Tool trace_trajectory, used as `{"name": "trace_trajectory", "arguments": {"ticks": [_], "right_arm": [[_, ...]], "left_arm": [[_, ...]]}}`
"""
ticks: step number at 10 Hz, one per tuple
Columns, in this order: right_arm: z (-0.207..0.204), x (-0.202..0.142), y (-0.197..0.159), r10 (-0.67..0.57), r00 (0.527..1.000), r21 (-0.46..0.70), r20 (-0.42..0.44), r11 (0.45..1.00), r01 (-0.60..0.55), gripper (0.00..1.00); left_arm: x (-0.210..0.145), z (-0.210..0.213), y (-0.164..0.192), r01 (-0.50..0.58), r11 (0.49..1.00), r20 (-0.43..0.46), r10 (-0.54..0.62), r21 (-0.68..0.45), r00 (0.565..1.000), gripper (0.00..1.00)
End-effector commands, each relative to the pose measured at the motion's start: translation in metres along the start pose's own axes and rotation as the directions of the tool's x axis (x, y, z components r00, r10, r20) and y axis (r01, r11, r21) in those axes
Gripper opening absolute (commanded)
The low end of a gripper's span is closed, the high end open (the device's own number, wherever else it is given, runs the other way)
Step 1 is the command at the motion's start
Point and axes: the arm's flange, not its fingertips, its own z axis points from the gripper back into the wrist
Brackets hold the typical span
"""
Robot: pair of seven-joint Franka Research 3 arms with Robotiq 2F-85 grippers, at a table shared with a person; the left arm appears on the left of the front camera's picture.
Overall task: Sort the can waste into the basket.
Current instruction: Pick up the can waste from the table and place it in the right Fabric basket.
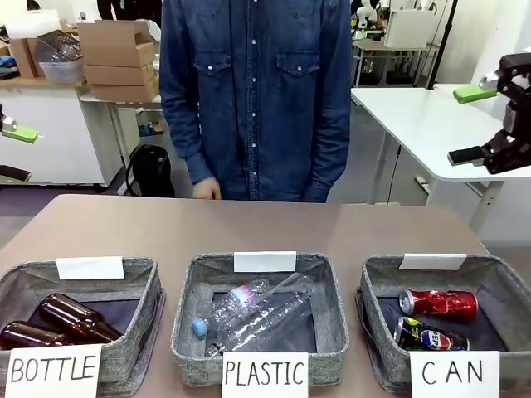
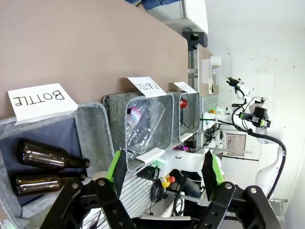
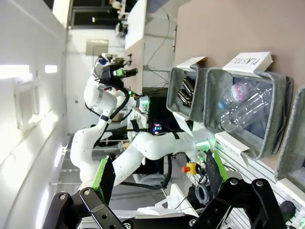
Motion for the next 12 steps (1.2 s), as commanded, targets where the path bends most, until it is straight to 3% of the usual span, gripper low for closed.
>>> {"name": "trace_trajectory", "arguments": {"ticks": [1, 12], "right_arm": [[0.0017, -0.0016, -0.0017, 0.024, 1.000, 0.005, -0.010, 1.000, -0.024, 1.00], [0.0017, -0.0016, -0.0017, 0.024, 1.000, 0.005, -0.010, 1.000, -0.024, 1.00]], "left_arm": [[-0.0016, 0.0022, 0.0008, 0.015, 1.000, -0.012, -0.015, 0.004, 1.000, 0.83], [-0.0016, 0.0022, 0.0008, 0.015, 1.000, -0.012, -0.015, 0.004, 1.000, 0.83]]}}
